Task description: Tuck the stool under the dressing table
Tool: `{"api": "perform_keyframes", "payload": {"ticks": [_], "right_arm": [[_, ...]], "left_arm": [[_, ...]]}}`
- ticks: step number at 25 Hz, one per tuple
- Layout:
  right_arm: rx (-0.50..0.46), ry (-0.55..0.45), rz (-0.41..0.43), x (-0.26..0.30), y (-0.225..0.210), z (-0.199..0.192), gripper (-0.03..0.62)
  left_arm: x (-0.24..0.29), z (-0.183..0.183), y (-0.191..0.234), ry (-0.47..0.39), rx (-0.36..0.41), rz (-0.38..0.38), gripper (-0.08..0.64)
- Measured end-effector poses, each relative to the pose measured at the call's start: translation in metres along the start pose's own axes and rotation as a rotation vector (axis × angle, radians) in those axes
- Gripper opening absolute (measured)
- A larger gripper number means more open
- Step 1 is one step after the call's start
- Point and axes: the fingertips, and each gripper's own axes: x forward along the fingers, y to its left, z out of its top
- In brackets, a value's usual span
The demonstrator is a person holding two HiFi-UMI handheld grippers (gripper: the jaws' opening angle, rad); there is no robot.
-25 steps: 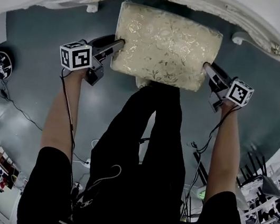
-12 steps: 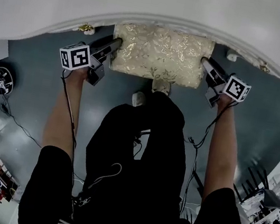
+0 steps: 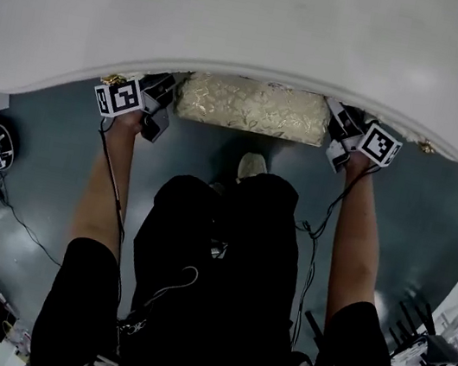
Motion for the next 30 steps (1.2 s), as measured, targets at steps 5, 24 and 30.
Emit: {"api": "perform_keyframes", "payload": {"ticks": [5,24,30], "right_arm": [[0.019,-0.054,0.029,0.011,-0.017,0.015,0.233],[-0.442,-0.087,-0.378,-0.086,0.096,0.006,0.017],[-0.642,-0.142,-0.354,-0.139,0.265,0.02,0.015]], "left_arm": [[0.02,0.004,0.012,-0.086,0.014,-0.016,0.218],[-0.08,-0.015,-0.11,-0.186,0.219,0.191,0.018],[-0.153,-0.006,-0.26,-0.164,0.476,0.266,0.017]]}}
